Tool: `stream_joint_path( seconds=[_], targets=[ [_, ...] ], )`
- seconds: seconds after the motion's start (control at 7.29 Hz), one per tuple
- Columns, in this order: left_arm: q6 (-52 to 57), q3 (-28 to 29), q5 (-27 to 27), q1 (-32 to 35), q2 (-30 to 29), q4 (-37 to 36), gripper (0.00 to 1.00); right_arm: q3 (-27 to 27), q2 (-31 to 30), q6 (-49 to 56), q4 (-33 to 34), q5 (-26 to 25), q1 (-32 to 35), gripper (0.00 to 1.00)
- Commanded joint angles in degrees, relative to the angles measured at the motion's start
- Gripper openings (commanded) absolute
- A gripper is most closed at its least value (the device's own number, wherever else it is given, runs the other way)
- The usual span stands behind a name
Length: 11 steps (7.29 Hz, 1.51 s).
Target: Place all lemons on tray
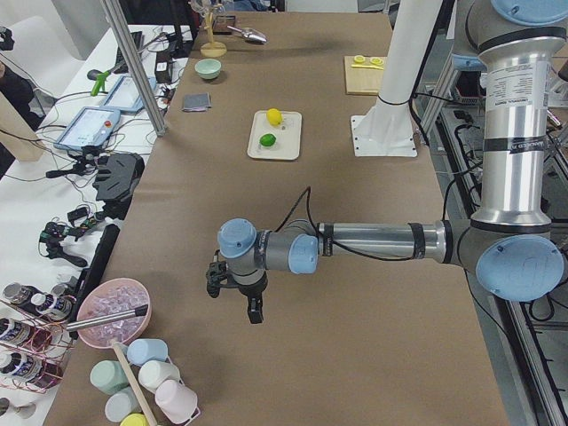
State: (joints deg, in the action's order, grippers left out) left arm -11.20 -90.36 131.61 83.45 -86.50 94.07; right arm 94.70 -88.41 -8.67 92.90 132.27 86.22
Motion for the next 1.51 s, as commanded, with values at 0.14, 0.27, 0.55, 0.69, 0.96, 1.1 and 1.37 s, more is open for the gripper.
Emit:
stream_joint_path(
  seconds=[0.14,0.27,0.55,0.69,0.96,1.1,1.37],
  targets=[
    [5.9,4.1,2.7,6.3,-0.4,-3.4,0.98,0.0,0.1,0.1,0.0,0.1,0.0,1.00],
    [6.0,3.4,2.7,7.1,-0.6,-5.8,0.98,-0.1,0.1,0.2,0.0,0.1,0.0,1.00],
    [6.0,0.4,2.8,7.0,-2.3,-11.6,0.98,-0.3,0.0,0.6,-0.1,0.1,0.0,1.00],
    [6.3,-0.8,2.8,7.1,-4.6,-16.8,0.98,-0.3,-0.1,0.9,0.0,0.1,0.0,1.00],
    [9.4,0.2,2.8,7.3,-4.6,-16.7,0.98,-0.2,-0.2,0.8,-0.1,0.1,0.0,1.00],
    [9.4,0.2,2.9,7.5,-4.6,-16.6,0.98,-0.2,-0.5,0.8,-0.1,0.2,0.0,1.00],
    [9.4,0.2,2.9,7.4,-4.6,-16.6,0.98,0.1,-0.5,0.8,-0.1,0.1,0.1,0.99]
  ],
)
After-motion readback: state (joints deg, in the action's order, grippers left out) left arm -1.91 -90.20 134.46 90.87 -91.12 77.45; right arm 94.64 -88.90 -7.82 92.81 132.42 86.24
